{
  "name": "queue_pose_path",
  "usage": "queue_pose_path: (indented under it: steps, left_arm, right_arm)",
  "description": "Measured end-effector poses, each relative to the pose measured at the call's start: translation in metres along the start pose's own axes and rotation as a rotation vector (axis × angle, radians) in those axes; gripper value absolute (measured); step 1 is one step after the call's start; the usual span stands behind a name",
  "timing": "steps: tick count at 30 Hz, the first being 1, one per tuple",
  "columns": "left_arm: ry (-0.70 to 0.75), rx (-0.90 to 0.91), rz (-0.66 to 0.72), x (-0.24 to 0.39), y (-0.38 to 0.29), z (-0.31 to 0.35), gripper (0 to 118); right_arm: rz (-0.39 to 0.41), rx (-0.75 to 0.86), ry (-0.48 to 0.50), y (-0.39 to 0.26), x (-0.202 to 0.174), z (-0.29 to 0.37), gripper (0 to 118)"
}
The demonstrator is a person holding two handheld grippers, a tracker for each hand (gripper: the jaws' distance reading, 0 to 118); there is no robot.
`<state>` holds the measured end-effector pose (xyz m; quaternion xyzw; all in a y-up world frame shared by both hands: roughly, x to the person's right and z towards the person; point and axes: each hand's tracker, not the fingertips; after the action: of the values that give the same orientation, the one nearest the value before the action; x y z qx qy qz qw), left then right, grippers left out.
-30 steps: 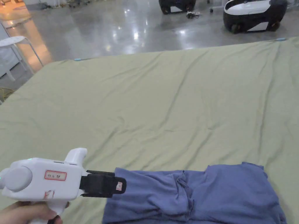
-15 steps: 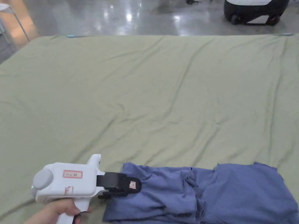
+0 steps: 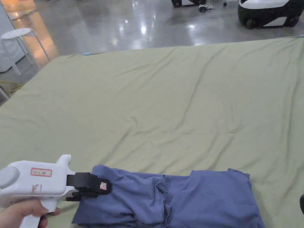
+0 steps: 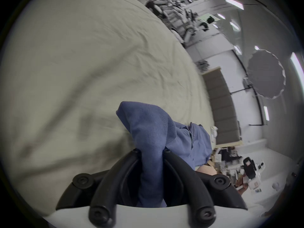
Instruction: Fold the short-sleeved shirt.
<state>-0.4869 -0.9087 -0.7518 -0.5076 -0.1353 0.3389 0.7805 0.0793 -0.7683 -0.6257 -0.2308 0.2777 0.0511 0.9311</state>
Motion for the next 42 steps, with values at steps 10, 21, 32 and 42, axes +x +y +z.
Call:
queue_pose_path:
  steps: [10, 21, 32, 42]
  left_arm:
    - [0.353, -0.066, -0.151, 0.15, 0.012, 0.019, 11]
    - [0.331, -0.183, -0.221, 0.256, -0.021, -0.107, 11]
    - [0.153, -0.157, -0.299, 0.304, -0.036, -0.141, 108]
    - [0.38, -0.186, -0.403, 0.255, -0.066, -0.18, 2]
  right_arm:
    - [-0.062, 0.049, 0.027, -0.032, 0.044, 0.028, 0]
    - [-0.173, 0.077, -0.004, -0.056, 0.101, 0.082, 0]
    - [-0.193, 0.083, -0.076, -0.066, 0.113, 0.104, 0]
    - [-0.14, 0.059, -0.035, -0.053, 0.091, 0.088, 0]
